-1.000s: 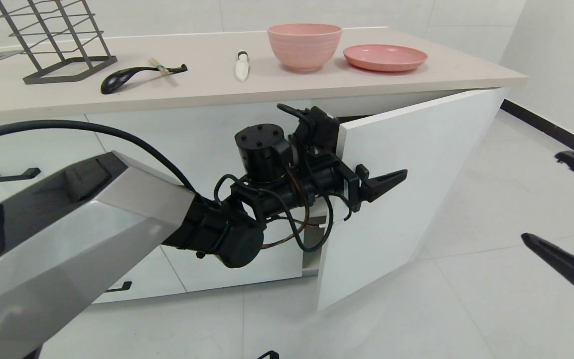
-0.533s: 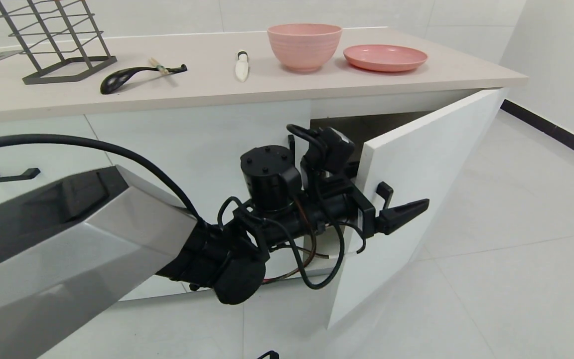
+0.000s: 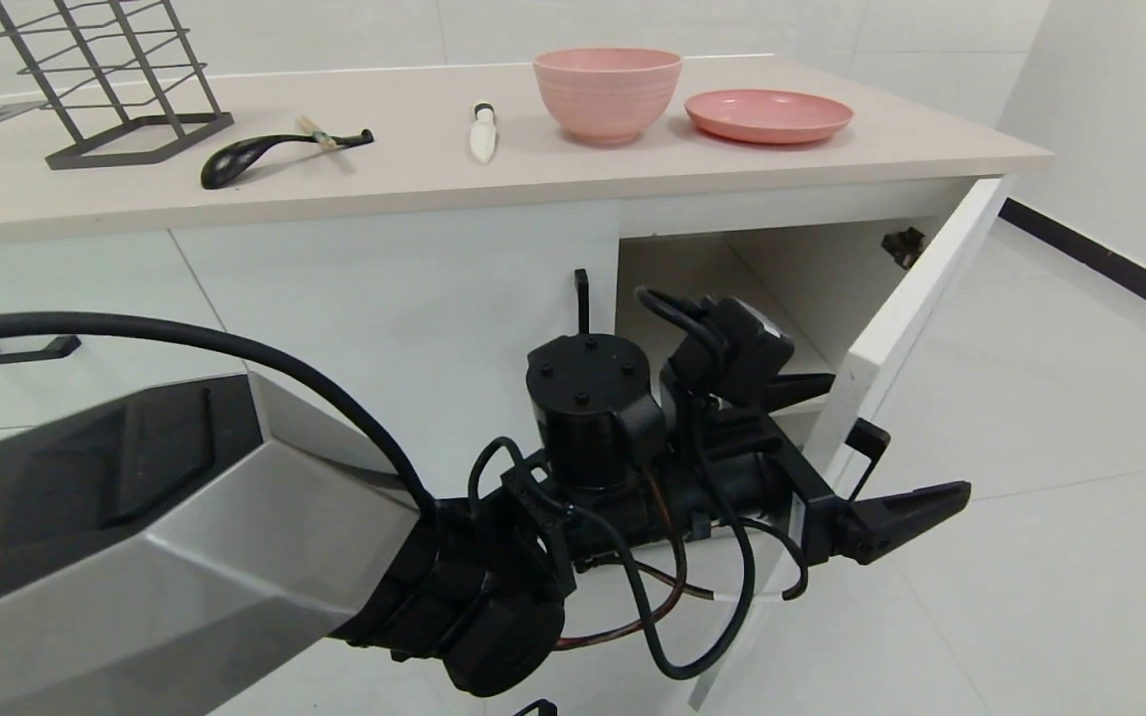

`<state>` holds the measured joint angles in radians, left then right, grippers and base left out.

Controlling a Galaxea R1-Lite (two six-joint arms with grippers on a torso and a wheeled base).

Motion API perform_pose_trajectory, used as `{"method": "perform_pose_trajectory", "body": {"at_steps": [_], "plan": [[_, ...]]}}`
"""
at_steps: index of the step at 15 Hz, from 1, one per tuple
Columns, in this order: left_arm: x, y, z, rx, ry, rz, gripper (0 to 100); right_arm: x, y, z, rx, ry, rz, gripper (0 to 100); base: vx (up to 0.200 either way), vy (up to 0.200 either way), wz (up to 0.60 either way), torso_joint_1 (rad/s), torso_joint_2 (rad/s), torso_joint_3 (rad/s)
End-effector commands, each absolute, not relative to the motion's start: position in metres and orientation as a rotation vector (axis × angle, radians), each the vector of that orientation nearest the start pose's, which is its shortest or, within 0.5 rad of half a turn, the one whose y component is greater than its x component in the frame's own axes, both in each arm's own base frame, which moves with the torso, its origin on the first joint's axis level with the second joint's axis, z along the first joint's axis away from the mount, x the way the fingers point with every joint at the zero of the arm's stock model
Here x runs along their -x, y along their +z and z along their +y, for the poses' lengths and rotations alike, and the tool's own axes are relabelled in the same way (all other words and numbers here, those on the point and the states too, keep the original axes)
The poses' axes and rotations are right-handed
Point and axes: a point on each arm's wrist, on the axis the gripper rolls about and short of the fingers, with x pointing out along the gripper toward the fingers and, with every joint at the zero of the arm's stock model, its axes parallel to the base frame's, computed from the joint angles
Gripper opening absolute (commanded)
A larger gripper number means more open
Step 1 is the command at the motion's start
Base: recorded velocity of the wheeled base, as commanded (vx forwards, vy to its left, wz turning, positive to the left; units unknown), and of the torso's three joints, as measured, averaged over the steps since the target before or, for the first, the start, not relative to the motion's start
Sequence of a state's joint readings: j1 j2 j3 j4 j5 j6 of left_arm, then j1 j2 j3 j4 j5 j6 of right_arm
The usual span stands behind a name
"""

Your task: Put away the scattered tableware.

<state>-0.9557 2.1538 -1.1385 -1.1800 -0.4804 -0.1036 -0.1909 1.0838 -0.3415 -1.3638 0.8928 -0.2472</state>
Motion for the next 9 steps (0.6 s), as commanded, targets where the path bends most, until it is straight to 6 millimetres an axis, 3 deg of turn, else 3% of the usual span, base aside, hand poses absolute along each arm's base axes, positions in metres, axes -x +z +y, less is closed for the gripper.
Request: {"method": "perform_pose_trajectory", "body": {"at_steps": [1, 4, 9], "plan": [[-0.229, 0.156, -0.353, 0.131, -1.451, -0.093, 100, -0.111, 0.267, -0.004, 0.583, 0.603, -0.673, 100, 0.0, 0.0, 0.0, 0.0, 0.0, 0.0], [-0.219, 0.149, -0.364, 0.137, -1.485, -0.07, 100, -0.105, 0.281, -0.003, 0.584, 0.553, -0.723, 100, 0.0, 0.0, 0.0, 0.0, 0.0, 0.0], [-0.212, 0.136, -0.378, 0.14, -1.508, -0.04, 100, -0.103, 0.287, -0.006, 0.594, 0.523, -0.732, 100, 0.0, 0.0, 0.0, 0.0, 0.0, 0.0]]}}
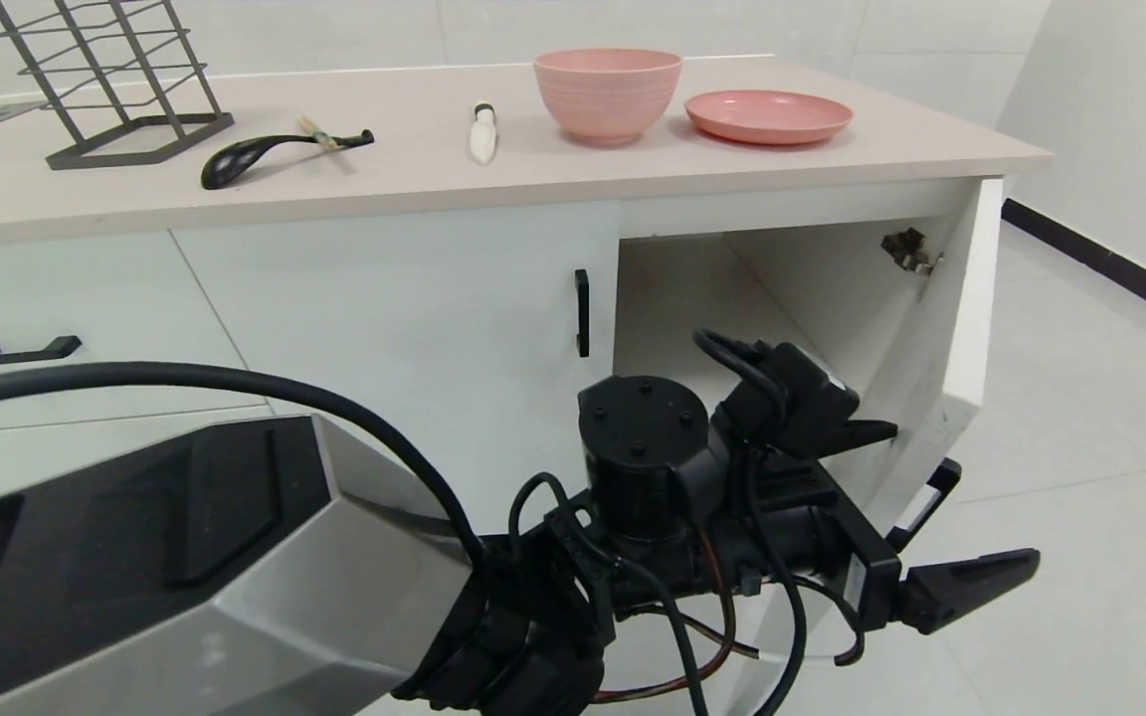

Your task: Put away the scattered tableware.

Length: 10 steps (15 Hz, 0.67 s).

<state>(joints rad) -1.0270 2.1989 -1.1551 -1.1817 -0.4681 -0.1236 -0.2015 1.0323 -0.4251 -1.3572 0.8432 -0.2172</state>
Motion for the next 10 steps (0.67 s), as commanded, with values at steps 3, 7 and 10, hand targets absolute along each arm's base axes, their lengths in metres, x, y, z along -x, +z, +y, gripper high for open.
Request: {"method": "perform_pose_trajectory", "body": {"at_steps": [3, 7, 10], "plan": [[-0.211, 0.137, -0.392, 0.159, -1.526, -0.063, 100, -0.096, 0.296, -0.005, 0.62, 0.507, -0.771, 100, 0.0, 0.0, 0.0, 0.0, 0.0, 0.0], [-0.199, 0.131, -0.41, 0.182, -1.573, -0.075, 100, -0.09, 0.303, -0.004, 0.634, 0.499, -0.797, 100, 0.0, 0.0, 0.0, 0.0, 0.0, 0.0], [-0.192, 0.129, -0.429, 0.202, -1.603, -0.12, 100, -0.086, 0.307, -0.005, 0.638, 0.463, -0.804, 100, 0.0, 0.0, 0.0, 0.0, 0.0, 0.0]]}}
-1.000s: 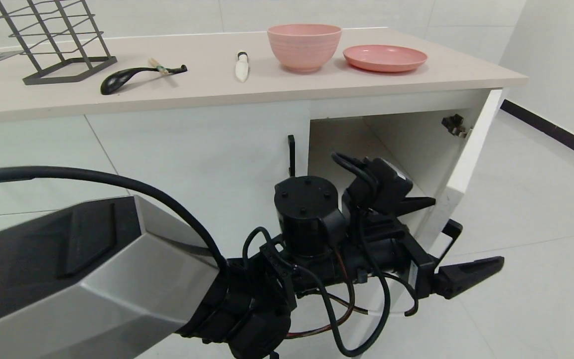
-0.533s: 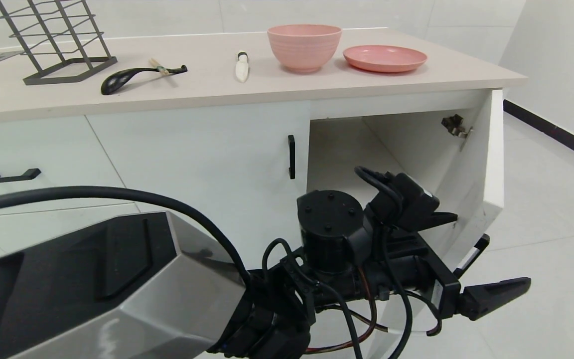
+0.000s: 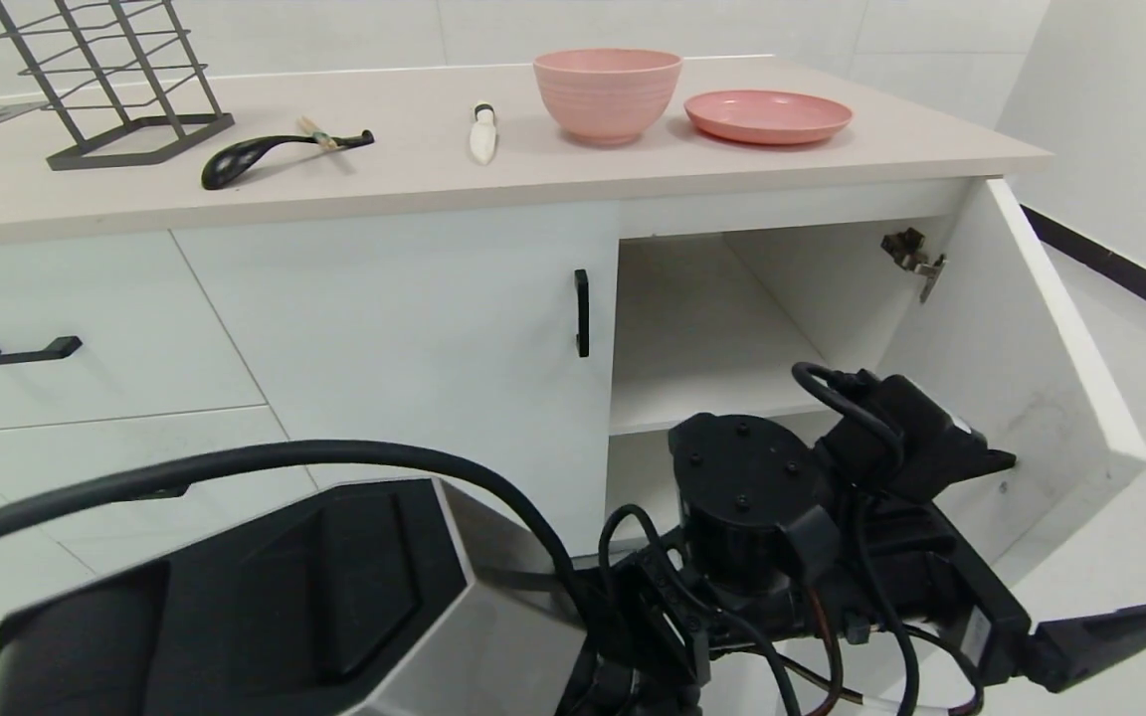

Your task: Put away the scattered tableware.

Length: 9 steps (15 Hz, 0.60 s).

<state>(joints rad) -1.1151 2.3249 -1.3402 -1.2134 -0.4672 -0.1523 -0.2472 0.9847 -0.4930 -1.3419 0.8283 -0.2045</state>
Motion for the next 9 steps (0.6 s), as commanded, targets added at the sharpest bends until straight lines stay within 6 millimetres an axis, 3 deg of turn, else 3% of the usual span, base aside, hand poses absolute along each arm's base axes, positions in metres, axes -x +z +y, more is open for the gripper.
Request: {"method": "perform_pose_trajectory", "body": {"at_steps": [1, 6, 9], "plan": [[-0.185, 0.126, -0.445, 0.242, -1.636, -0.147, 100, -0.084, 0.31, -0.005, 0.642, 0.449, -0.818, 100, 0.0, 0.0, 0.0, 0.0, 0.0, 0.0], [-0.145, 0.087, -0.489, 0.3, -1.735, -0.163, 100, -0.081, 0.312, -0.004, 0.648, 0.448, -0.831, 100, 0.0, 0.0, 0.0, 0.0, 0.0, 0.0], [-0.157, 0.103, -0.484, 0.369, -1.672, -0.23, 100, -0.073, 0.322, -0.002, 0.674, 0.439, -0.876, 100, 0.0, 0.0, 0.0, 0.0, 0.0, 0.0]]}}
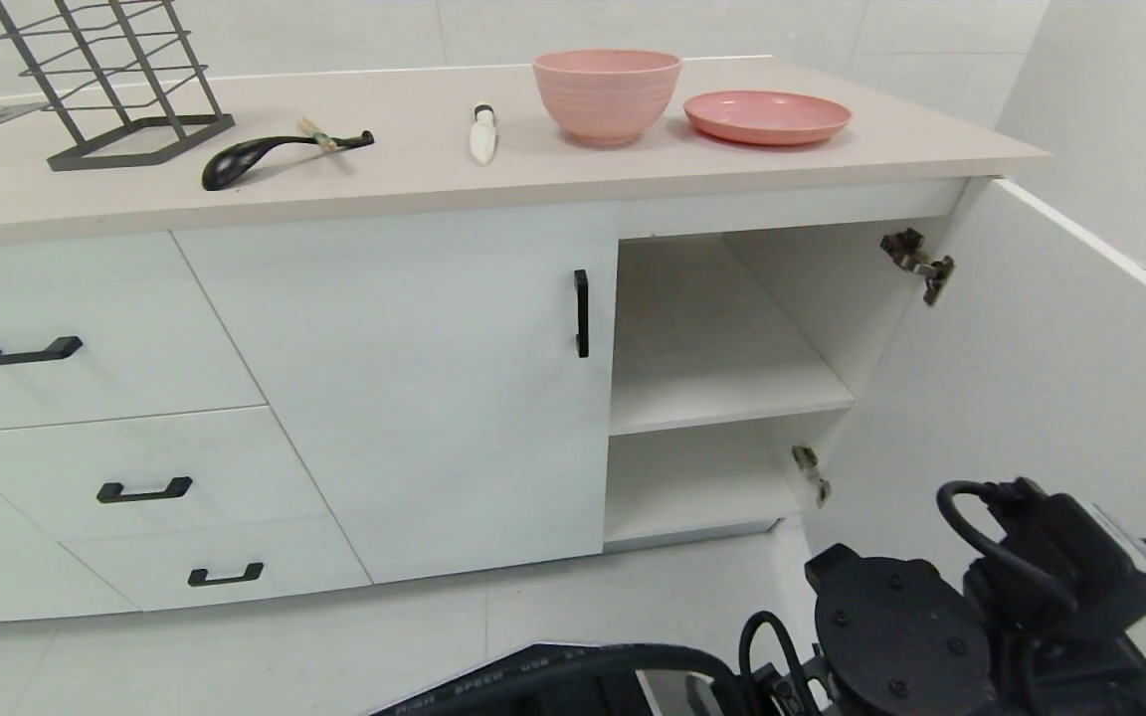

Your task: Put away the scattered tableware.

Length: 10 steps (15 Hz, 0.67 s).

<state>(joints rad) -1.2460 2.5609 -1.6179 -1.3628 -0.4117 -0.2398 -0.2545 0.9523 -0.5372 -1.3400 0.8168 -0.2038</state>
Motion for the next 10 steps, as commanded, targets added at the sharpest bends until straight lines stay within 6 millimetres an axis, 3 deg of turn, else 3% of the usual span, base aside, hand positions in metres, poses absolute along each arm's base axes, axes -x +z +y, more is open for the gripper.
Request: {"method": "perform_pose_trajectory", "body": {"at_steps": [1, 3, 6, 8, 9, 10], "plan": [[-0.176, 0.116, -0.473, 0.415, -1.596, -0.262, 100, -0.071, 0.322, -0.002, 0.674, 0.438, -0.874, 100, 0.0, 0.0, 0.0, 0.0, 0.0, 0.0], [-0.203, 0.132, -0.458, 0.454, -1.465, -0.275, 100, -0.073, 0.318, -0.002, 0.66, 0.445, -0.853, 100, 0.0, 0.0, 0.0, 0.0, 0.0, 0.0], [-0.242, 0.149, -0.416, 0.457, -1.322, -0.261, 100, -0.08, 0.298, -0.004, 0.618, 0.461, -0.777, 100, 0.0, 0.0, 0.0, 0.0, 0.0, 0.0], [-0.269, 0.162, -0.371, 0.448, -1.169, -0.241, 100, -0.088, 0.288, -0.005, 0.594, 0.474, -0.733, 100, 0.0, 0.0, 0.0, 0.0, 0.0, 0.0], [-0.271, 0.162, -0.364, 0.446, -1.151, -0.231, 100, -0.089, 0.287, -0.006, 0.591, 0.475, -0.728, 100, 0.0, 0.0, 0.0, 0.0, 0.0, 0.0], [-0.275, 0.161, -0.323, 0.416, -1.078, -0.178, 100, -0.09, 0.284, -0.006, 0.587, 0.476, -0.719, 100, 0.0, 0.0, 0.0, 0.0, 0.0, 0.0]]}}
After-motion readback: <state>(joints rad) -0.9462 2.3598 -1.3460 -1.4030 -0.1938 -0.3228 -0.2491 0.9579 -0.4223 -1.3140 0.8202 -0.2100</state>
